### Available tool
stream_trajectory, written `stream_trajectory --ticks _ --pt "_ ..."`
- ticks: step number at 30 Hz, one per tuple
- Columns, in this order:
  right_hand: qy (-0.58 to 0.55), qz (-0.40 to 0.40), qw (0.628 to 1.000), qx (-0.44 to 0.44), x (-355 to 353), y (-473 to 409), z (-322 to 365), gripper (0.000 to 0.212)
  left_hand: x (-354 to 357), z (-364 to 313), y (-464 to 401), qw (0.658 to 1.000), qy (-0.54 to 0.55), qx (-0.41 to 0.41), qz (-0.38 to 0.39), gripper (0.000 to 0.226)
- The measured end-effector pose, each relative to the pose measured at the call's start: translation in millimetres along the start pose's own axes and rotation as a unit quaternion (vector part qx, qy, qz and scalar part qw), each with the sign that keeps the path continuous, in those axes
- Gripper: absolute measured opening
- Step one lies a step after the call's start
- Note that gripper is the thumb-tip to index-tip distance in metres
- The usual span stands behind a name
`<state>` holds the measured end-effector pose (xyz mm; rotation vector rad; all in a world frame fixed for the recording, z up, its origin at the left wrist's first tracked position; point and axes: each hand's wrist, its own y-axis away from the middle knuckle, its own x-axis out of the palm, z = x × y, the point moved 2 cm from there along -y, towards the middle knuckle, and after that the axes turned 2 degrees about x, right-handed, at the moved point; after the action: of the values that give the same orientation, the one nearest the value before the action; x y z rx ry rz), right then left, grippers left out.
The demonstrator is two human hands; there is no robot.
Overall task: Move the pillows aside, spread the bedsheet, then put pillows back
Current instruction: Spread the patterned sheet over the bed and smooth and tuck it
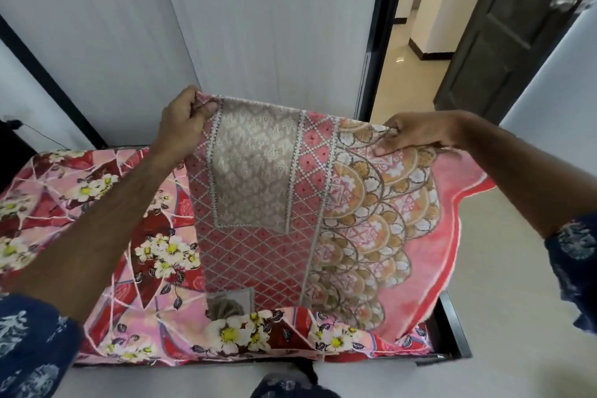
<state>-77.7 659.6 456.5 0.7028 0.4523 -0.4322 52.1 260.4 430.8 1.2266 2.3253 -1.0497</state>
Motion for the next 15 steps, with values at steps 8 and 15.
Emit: stream_trajectory --ticks 8,15 --pt "0.253 -0.280 0.923 0.079 -93.8 -152.3 -43.8 0.024 94.2 68.6 -112.5 0.993 -0.090 -0.075 0.015 0.033" --pt "0.263 -0.219 0.938 0.061 -3.3 -260.7 -113.8 0.048 225.6 131.6 -64.5 0.957 -0.214 0.005 0.197 0.052"
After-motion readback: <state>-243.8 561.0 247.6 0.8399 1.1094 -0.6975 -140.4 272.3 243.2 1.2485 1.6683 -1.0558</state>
